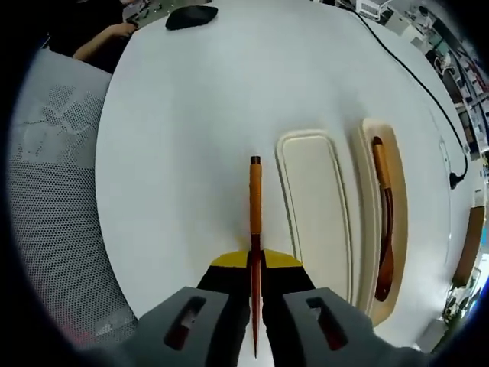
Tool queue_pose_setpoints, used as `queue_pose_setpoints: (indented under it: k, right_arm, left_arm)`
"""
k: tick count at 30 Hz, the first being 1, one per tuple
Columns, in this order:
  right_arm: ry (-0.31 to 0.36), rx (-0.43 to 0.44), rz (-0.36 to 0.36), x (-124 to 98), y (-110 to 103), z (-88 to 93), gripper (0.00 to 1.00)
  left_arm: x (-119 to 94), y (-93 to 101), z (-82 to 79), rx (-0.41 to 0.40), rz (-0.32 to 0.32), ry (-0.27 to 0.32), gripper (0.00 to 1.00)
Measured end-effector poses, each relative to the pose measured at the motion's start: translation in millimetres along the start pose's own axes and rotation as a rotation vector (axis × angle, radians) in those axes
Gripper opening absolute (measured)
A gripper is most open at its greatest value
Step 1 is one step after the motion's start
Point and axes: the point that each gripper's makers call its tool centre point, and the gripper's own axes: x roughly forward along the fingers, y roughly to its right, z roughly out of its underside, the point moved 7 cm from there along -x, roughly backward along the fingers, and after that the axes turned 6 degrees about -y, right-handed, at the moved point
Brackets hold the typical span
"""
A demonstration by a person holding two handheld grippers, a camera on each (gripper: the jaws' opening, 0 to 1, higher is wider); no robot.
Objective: Arrange the utensils inside the cutlery case until each visible utensil rests in its matching compartment.
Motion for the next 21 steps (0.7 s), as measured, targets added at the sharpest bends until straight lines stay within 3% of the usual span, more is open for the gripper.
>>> queue_pose_setpoints:
  k: [3, 12, 21]
  right_arm:
    - [-0.028, 0.001, -0.014, -1, -2, 2.0, 0.01]
    - [0.017, 0.014, 0.010, -23, 9, 3.7, 0.01]
    - [0.036, 0.040, 0.015, -31, 23, 5.9, 0.01]
  left_arm:
    - [-1, -1.9, 0.7, 0.004, -0.005, -0.004, 0.74]
    - [-1, -4.3, -0.5, 0.001, -0.005, 0.001, 0.74]
    - [4, 0.7, -3.1, 0.013, 0.011, 0.003, 0.74]
